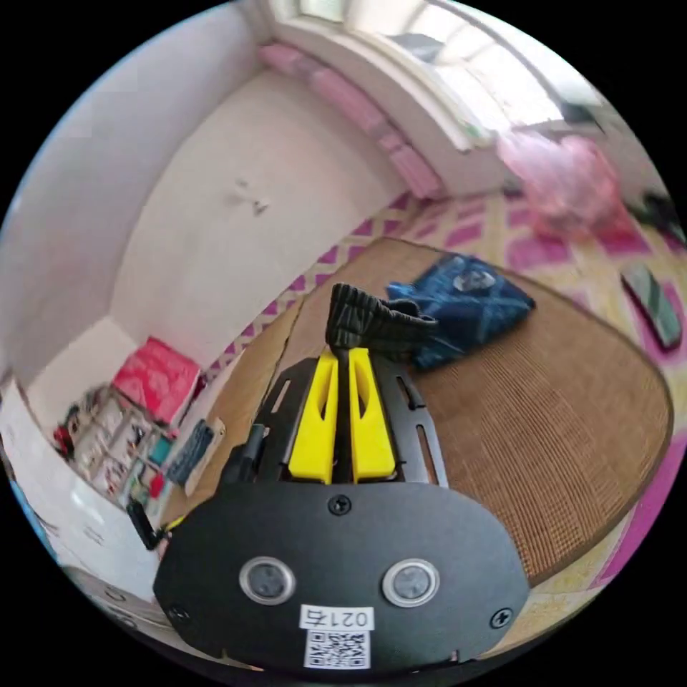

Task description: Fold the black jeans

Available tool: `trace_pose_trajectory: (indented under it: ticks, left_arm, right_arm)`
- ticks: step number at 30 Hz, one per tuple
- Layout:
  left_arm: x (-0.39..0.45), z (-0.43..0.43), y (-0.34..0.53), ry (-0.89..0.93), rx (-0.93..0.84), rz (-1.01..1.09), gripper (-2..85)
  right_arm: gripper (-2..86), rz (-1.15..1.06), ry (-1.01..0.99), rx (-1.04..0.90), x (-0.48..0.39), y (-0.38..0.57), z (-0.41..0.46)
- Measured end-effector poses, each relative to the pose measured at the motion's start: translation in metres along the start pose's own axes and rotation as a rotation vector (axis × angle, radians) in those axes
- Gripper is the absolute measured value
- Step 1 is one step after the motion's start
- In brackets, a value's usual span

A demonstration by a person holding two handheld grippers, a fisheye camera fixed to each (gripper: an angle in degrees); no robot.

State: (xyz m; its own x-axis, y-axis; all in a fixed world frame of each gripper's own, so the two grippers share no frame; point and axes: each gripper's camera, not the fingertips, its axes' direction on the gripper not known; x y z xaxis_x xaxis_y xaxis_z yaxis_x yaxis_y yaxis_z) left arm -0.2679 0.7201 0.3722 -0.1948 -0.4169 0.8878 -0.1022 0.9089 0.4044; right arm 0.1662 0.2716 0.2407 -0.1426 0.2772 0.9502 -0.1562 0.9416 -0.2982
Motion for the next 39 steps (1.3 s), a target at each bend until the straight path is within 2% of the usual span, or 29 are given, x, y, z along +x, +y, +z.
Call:
trace_pose_trajectory:
  ticks: [4,6,10,12,14,18,22,25,28,31,33,35,37,39]
  left_arm:
    - [-0.023,-0.036,0.027,0.001,0.046,-0.028,-0.9]
    - [-0.035,-0.047,0.041,0.002,0.061,-0.051,-0.9]
    - [-0.064,-0.07,0.074,-0.02,0.083,-0.123,-1.0]
    - [-0.073,-0.078,0.086,-0.038,0.086,-0.138,-1.0]
    - [-0.084,-0.089,0.099,-0.055,0.088,-0.151,-1.0]
    - [-0.099,-0.098,0.11,-0.066,0.107,-0.166,-1.0]
    - [-0.113,-0.089,0.104,-0.045,0.135,-0.167,-1.0]
    - [-0.116,-0.08,0.099,-0.046,0.148,-0.163,-1.0]
    - [-0.119,-0.073,0.098,-0.051,0.155,-0.171,-1.0]
    - [-0.123,-0.064,0.087,-0.03,0.168,-0.145,-0.9]
    - [-0.128,-0.055,0.071,0.012,0.176,-0.104,-0.9]
    - [-0.14,-0.034,0.043,0.087,0.162,-0.078,-0.9]
    - [-0.156,-0.01,0.022,0.102,0.123,-0.085,-0.8]
    - [-0.177,0.022,0.008,0.029,0.047,-0.129,-0.9]
  right_arm:
    - [1.1,-0.425,-0.014,-0.051,-0.193,0.011,0.04]
    - [0.9,-0.684,-0.014,-0.101,-0.305,0.058,0.083]
    - [0.7,-0.966,-0.04,-0.305,-0.41,0.163,0.17]
    - [0.6,-1.07,0.002,-0.518,-0.433,0.237,0.231]
    - [0.5,-1.068,-0.009,-0.542,-0.433,0.266,0.244]
    - [0.2,-1.13,0.073,-0.355,-0.462,0.275,0.217]
    - [0.2,-1.161,0.028,-0.287,-0.477,0.291,0.216]
    - [0.5,-1.198,0.069,-0.232,-0.489,0.297,0.218]
    - [1.2,-1.268,0.08,-0.414,-0.484,0.318,0.256]
    - [4.0,-1.104,-0.011,-0.448,-0.464,0.302,0.257]
    - [7.8,-0.98,-0.233,-0.673,-0.445,0.272,0.254]
    - [9.3,-0.857,-0.365,-0.697,-0.418,0.242,0.238]
    - [9.5,-0.766,-0.299,-0.567,-0.379,0.211,0.215]
    - [7.9,-0.675,-0.034,-0.396,-0.322,0.181,0.204]
